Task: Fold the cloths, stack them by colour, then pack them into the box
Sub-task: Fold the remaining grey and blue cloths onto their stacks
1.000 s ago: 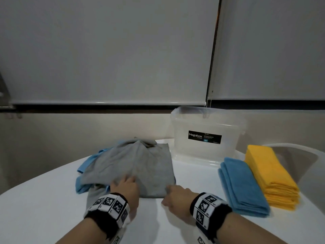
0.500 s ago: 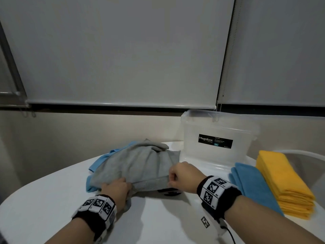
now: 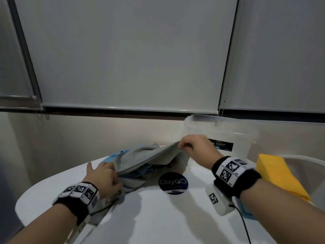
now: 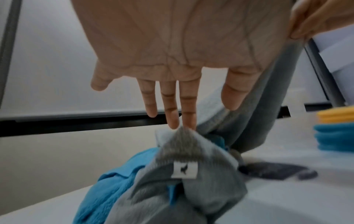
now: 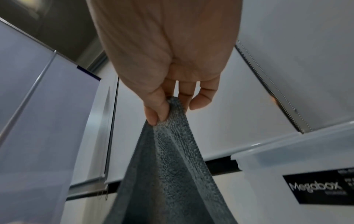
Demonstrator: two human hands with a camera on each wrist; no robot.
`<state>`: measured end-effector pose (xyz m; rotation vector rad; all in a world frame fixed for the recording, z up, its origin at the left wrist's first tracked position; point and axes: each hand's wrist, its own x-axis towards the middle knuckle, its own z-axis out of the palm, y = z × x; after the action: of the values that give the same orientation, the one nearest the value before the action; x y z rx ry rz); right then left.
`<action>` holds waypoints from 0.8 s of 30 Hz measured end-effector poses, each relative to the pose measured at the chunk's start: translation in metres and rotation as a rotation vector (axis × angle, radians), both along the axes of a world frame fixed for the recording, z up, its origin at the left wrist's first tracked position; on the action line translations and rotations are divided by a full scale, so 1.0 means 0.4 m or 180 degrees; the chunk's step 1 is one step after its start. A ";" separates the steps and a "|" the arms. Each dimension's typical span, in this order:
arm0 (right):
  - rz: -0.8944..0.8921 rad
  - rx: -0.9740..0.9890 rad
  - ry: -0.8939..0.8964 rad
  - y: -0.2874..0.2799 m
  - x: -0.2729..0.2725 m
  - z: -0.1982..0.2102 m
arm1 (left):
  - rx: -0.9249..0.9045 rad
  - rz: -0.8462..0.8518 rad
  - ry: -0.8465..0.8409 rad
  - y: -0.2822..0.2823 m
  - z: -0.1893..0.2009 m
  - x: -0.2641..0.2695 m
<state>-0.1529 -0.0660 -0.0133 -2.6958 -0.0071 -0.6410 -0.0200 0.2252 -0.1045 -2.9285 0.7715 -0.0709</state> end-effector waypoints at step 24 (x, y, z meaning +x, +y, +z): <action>-0.0781 -0.0010 -0.1031 -0.107 -0.162 0.256 | -0.2203 -0.0105 -0.0673 -0.170 0.138 -0.037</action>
<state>-0.2177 -0.1086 0.0892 -2.5861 0.2411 -1.1455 -0.0349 0.1572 -0.0495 -3.4420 0.9016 -0.7848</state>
